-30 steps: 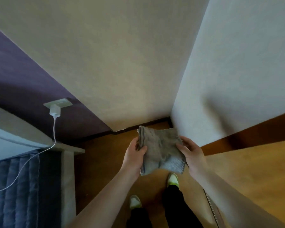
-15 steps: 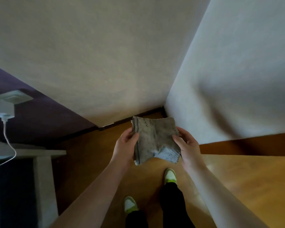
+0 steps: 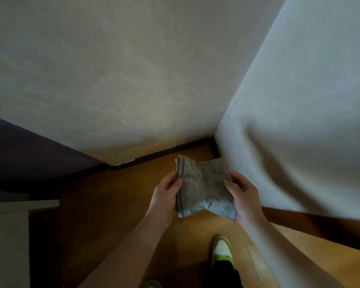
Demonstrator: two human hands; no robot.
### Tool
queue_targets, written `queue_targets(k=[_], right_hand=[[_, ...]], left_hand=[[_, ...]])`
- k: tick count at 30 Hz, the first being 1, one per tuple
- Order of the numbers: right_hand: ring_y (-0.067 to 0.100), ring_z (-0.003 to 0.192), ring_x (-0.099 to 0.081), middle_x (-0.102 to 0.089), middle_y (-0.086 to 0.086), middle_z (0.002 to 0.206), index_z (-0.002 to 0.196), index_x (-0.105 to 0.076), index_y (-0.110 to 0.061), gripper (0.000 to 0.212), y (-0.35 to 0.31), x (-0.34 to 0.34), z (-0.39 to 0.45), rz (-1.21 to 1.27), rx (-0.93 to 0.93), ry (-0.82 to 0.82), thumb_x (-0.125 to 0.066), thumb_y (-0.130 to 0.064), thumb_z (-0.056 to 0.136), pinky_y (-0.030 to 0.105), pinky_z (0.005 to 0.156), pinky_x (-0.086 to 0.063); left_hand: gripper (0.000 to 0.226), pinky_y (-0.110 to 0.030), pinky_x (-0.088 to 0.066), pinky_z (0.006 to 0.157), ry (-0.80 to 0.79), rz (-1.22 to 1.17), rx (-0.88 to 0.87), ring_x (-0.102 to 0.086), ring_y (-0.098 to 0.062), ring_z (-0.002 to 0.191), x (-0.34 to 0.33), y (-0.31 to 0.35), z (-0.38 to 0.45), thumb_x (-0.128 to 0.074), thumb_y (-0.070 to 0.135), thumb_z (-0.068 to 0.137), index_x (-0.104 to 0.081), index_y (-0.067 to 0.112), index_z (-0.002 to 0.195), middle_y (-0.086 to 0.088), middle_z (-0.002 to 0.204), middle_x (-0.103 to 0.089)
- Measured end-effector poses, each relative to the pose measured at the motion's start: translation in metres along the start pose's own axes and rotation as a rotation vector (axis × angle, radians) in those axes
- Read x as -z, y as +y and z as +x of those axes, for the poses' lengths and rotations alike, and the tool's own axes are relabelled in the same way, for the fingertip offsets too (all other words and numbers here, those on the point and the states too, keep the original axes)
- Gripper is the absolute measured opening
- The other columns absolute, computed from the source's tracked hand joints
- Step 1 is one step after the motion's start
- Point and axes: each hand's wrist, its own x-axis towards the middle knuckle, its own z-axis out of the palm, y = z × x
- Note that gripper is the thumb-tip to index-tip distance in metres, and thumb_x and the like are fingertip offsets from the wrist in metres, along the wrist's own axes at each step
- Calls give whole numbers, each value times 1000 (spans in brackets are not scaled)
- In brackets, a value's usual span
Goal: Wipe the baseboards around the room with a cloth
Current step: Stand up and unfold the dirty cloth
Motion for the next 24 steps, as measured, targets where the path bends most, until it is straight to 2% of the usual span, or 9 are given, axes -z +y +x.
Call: queue_targets(k=[3, 8, 10, 13, 15, 17, 19, 22, 24], right_hand=[[24, 90, -73, -75, 3, 100, 101, -76, -27, 26, 38, 5, 42, -15, 22, -8, -66, -7, 89, 33, 69, -60], [17, 88, -73, -74, -2, 102, 108, -73, -27, 24, 110, 13, 114, -73, -30, 6, -64, -11, 93, 27, 64, -59], [17, 89, -72, -71, -2, 107, 112, -70, -28, 22, 133, 13, 141, -195, -32, -6, -62, -15, 95, 27, 66, -58], [17, 98, -66, -66, -4, 115, 116, -66, -31, 23, 159, 14, 174, -450, 27, -67, -59, -20, 98, 36, 81, -59], [11, 96, -66, -66, -5, 115, 116, -65, -32, 22, 174, 17, 194, -544, 103, -107, -56, -20, 100, 31, 79, -59], [8, 95, -64, -64, -6, 117, 120, -63, -30, 23, 187, 17, 213, -631, 179, -100, -54, -23, 101, 26, 76, -56], [13, 101, -62, -62, -5, 120, 125, -61, -27, 25, 201, 17, 234, -703, 216, -83, -52, -26, 102, 32, 85, -55], [11, 99, -57, -61, -5, 122, 126, -61, -27, 25, 221, 16, 261, -792, 258, -72, -53, -28, 102, 28, 83, -51], [12, 101, -58, -63, -4, 120, 125, -62, -24, 25, 230, 13, 279, -816, 297, -51, -54, -25, 101, 32, 88, -52]], left_hand=[[26, -39, -60, 85, 0, -35, 8, -71, -14, 99, -4, -29, 46, -58, 19, 99, -68, 39, 110, 11, 107, -73], [46, -46, -54, 97, -48, 45, 5, -65, -19, 111, 12, -84, 121, -63, 12, 95, -55, 29, 137, 2, 126, -64], [57, -47, -54, 98, -122, 73, 6, -65, -21, 113, 21, -104, 147, -66, 8, 92, -49, 26, 143, 0, 132, -60], [66, -50, -55, 96, -156, 78, 34, -61, -24, 117, 29, -130, 181, -66, 3, 92, -41, 25, 149, -1, 140, -52], [68, -51, -55, 95, -143, 97, 30, -60, -23, 118, 33, -146, 204, -66, 3, 92, -40, 27, 149, 0, 141, -50], [67, -47, -57, 92, -133, 141, -1, -60, -22, 116, 37, -160, 226, -67, 7, 92, -40, 28, 149, 1, 140, -51], [64, -37, -60, 84, -118, 220, -51, -61, -18, 110, 37, -172, 249, -66, 10, 93, -40, 27, 148, 0, 137, -52], [58, -20, -57, 66, -88, 323, -124, -59, -8, 98, 34, -188, 282, -63, 9, 96, -42, 25, 147, 0, 131, -53], [57, -12, -53, 60, -69, 375, -165, -56, -4, 93, 32, -196, 304, -64, 9, 95, -43, 21, 146, 0, 125, -54]])
